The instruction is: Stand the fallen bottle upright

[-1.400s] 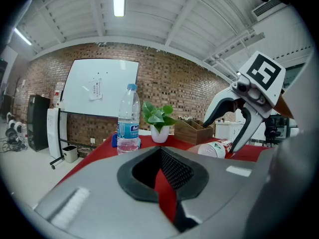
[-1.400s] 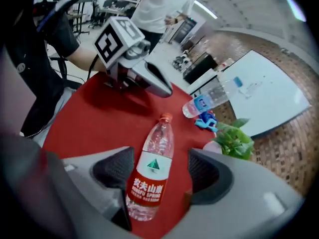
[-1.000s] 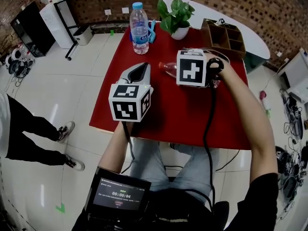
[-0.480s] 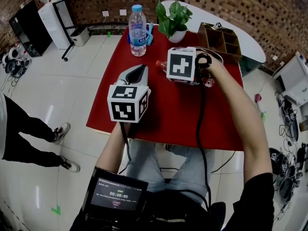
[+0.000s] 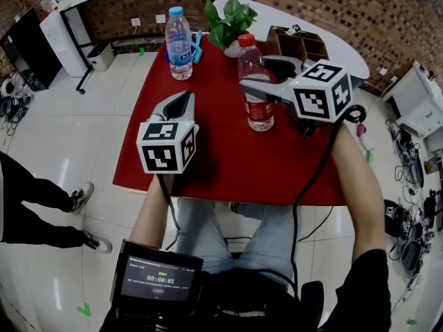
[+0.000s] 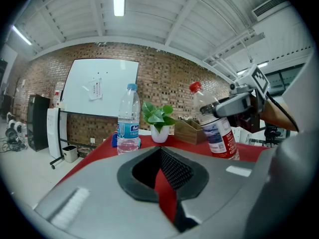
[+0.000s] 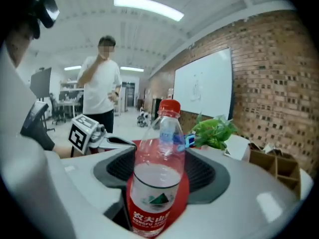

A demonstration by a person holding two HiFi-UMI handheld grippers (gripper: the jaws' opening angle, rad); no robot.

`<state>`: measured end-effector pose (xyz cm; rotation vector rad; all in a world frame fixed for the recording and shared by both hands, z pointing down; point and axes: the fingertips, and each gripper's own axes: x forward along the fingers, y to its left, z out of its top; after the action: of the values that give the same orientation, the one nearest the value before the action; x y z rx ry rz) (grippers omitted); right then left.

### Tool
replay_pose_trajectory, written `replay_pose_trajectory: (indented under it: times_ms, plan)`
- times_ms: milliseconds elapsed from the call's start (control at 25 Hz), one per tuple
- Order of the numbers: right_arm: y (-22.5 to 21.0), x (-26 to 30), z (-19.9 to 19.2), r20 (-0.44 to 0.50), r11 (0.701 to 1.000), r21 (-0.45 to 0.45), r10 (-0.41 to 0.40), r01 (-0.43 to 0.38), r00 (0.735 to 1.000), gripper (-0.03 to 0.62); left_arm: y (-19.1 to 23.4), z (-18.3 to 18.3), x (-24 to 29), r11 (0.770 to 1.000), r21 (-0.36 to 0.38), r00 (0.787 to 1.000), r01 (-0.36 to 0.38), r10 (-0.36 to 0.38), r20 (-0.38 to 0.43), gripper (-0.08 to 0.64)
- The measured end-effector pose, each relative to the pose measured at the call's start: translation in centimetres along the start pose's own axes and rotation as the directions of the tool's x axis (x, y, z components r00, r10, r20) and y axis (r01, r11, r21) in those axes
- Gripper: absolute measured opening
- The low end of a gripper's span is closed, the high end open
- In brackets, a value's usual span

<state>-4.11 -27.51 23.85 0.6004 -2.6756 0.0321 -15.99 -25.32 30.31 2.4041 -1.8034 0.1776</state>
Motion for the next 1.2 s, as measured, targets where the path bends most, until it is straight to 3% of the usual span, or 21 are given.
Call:
replay_pose_trajectory:
  times_ms: [120, 360, 680, 880, 1000, 1200]
  plan:
    - [-0.2, -3.2, -0.6, 0.132, 0.999, 0.031, -0.038, 0.035, 0.990, 0.318, 0.0, -0.1, 0.1, 1.000, -0.006, 1.000, -0.005, 0.005, 0.003, 0.006]
    - [2.0, -7.0, -1.9, 0.302, 0.995, -0.089, -0.020, 0.049, 0.953, 0.318, -0.1, -0.1, 0.1, 1.000, 0.002, 1.000, -0.002, 0.002, -0.001, 0.006]
    - [2.4, -7.8, -2.1, 0.384, 0.989, -0.140, 0.008, 0.050, 0.923, 0.319, -0.1, -0.1, 0.3, 1.000, -0.002, 1.000, -0.007, 0.007, 0.001, 0.006]
    - [2.4, -8.2, -1.9, 0.424, 0.993, -0.117, 0.033, 0.019, 0.905, 0.319, 0.0, -0.1, 0.4, 1.000, -0.002, 1.000, -0.005, 0.005, 0.001, 0.006]
    - [2.6, -9.0, -1.2, 0.474, 0.996, -0.085, 0.063, -0.025, 0.879, 0.322, 0.0, -0.1, 0.4, 1.000, -0.001, 1.000, -0.006, 0.006, 0.001, 0.006]
    - [1.7, -11.7, 0.9, 0.551, 0.999, -0.049, 0.042, -0.018, 0.833, 0.327, -0.1, -0.2, 0.4, 1.000, 0.000, 1.000, -0.006, 0.006, 0.002, 0.006]
